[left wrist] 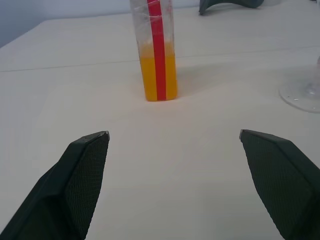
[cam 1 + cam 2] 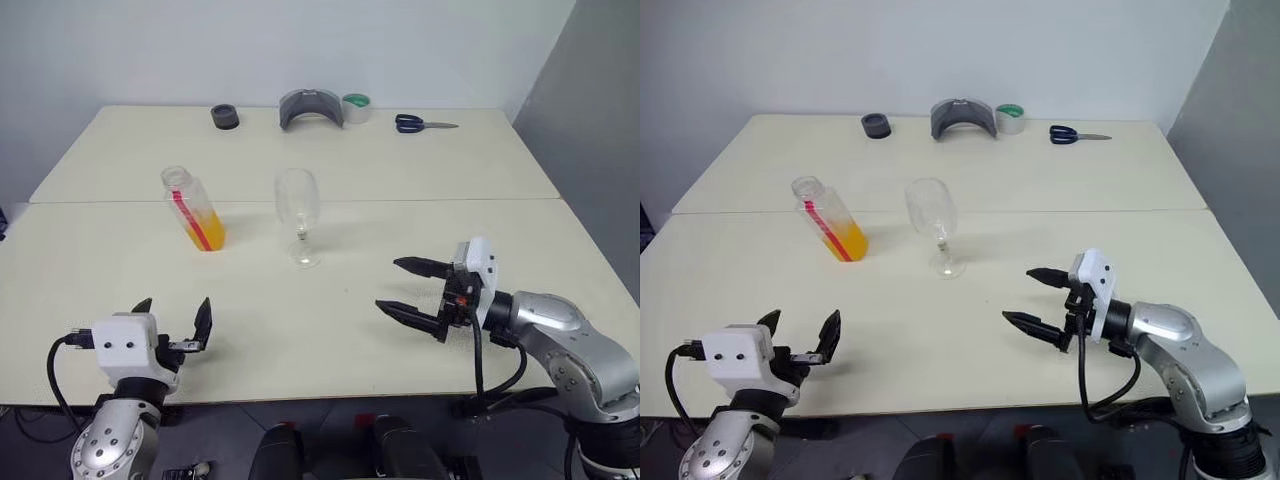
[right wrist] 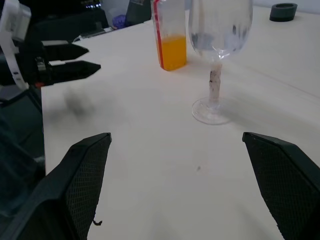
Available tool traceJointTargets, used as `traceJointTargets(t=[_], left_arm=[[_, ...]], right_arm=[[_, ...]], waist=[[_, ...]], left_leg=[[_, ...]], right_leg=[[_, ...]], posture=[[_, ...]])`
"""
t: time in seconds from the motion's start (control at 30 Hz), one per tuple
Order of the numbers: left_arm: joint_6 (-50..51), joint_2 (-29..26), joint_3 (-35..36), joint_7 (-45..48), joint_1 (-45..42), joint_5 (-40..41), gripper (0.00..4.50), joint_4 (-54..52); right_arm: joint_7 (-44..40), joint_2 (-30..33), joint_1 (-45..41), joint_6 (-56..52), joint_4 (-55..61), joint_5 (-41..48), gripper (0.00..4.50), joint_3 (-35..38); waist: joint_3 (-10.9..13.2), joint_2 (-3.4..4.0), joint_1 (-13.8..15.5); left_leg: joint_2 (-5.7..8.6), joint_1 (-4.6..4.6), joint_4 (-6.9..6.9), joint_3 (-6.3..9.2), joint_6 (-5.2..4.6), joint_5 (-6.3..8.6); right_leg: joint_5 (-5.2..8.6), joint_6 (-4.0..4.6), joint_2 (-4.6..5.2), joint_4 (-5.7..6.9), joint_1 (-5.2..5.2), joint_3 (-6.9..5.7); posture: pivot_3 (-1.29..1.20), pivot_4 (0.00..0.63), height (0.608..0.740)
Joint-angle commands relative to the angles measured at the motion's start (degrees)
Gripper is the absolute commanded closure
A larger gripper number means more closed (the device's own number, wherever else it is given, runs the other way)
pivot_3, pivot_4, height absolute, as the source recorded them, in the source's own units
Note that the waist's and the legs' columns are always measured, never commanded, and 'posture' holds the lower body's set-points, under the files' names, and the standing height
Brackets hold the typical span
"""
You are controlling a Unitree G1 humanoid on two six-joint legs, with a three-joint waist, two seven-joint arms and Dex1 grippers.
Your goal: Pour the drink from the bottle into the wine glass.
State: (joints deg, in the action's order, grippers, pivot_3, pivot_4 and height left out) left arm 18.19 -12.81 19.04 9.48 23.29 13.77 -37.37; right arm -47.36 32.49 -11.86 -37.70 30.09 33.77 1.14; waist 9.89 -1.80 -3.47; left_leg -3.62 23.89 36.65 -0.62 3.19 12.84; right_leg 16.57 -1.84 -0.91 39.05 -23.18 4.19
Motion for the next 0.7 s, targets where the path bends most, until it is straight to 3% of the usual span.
traceJointTargets(t=[0.03,0.3,0.7], left_arm=[[-2.8,-0.37,-0.91,-0.44,-1.37,-2.58,0.0,0.67],[-2.41,-0.75,0.55,-1.78,-5.25,-2.91,0.0,4.53],[-2.08,-6.67,1.07,0.3,-18.52,-2.85,0.0,16.86]], right_arm=[[0.24,0.89,-1.94,-0.6,1.64,3.12,0.02,2.36],[0.61,4.94,-1.83,-5.09,5.84,11.44,0.02,6.58],[5.91,5.9,-3.98,-7.46,8.26,16.88,0.02,7.35]], waist=[[-0.02,-0.02,0.25],[-0.05,-0.08,0.65],[-0.06,-0.1,1.14]], left_leg=[[0.0,0.0,0.0,0.01,0.0,0.0],[0.0,0.04,0.0,0.09,0.0,0.0],[0.01,0.05,0.02,0.12,0.0,0.0]], right_leg=[[0.0,0.0,0.0,0.01,0.0,-0.02],[0.0,0.01,-0.01,0.01,0.02,-0.08],[-0.02,0.01,-0.01,0.03,0.05,-0.11]], posture=[[0.0,0.15,0.74],[0.0,0.15,0.74],[0.0,0.15,0.74]])
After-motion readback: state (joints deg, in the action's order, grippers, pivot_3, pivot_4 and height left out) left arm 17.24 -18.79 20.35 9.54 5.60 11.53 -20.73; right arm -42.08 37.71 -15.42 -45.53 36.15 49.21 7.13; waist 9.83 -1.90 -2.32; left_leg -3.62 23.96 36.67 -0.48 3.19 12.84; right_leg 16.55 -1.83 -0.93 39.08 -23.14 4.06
